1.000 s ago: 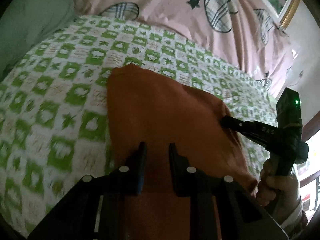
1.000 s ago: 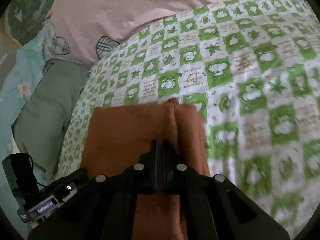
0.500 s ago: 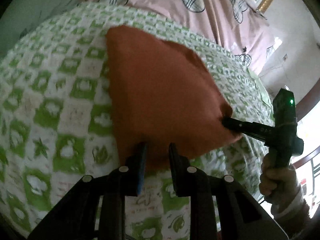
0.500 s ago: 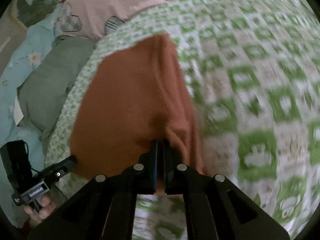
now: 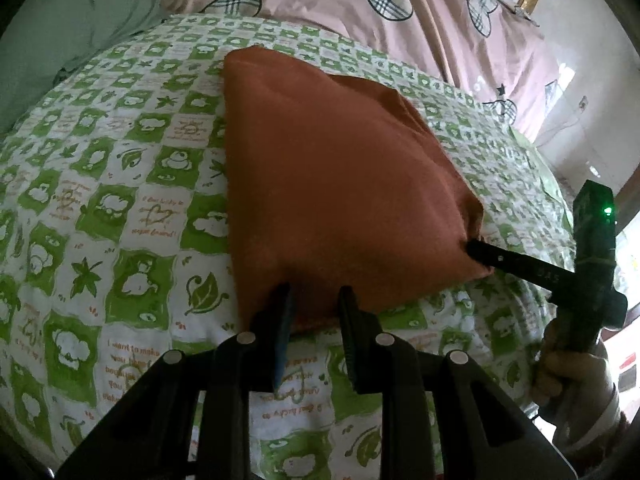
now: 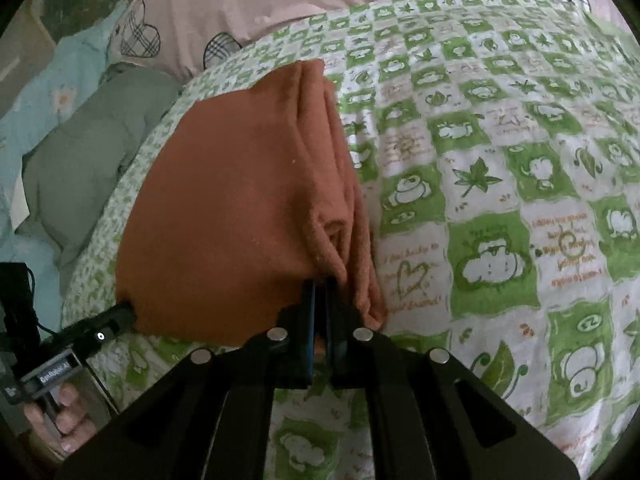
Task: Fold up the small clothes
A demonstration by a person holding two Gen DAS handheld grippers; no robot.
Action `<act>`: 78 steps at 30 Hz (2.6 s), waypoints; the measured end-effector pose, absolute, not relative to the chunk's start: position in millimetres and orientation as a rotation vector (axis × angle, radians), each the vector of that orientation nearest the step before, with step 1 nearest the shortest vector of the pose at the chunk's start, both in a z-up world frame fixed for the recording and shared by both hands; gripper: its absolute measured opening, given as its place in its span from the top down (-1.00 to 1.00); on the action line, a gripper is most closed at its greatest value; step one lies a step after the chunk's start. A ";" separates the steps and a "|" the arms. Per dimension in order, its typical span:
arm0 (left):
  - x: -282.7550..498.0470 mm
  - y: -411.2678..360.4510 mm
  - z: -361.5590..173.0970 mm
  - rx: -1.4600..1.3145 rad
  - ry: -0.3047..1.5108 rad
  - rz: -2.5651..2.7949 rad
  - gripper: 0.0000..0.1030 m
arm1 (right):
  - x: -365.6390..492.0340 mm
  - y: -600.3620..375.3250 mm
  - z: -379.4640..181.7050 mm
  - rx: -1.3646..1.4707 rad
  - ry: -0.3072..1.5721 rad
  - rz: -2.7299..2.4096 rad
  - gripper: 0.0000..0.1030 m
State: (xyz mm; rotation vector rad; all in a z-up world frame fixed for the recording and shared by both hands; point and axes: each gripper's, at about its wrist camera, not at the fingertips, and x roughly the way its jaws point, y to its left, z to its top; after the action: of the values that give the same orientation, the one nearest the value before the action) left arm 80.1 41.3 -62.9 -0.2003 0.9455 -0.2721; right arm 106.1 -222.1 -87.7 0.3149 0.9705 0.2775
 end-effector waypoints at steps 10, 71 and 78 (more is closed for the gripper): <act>67.5 42.4 -55.7 -0.157 0.940 -0.224 0.47 | 89.7 -222.9 -82.5 0.355 0.936 0.277 0.89; 55.5 59.5 -33.8 0.177 0.918 0.088 -0.81 | 50.7 -167.9 -44.9 0.060 0.944 0.368 -0.81; 64.8 57.8 -23.5 0.156 0.897 0.078 -0.82 | 66.0 -167.0 -40.4 0.078 0.940 0.378 -0.82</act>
State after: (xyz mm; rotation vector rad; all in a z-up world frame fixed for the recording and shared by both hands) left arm 64.8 57.8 -23.5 0.1564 0.8974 0.0778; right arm 66.0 -167.0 -40.4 0.0780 0.9402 0.3777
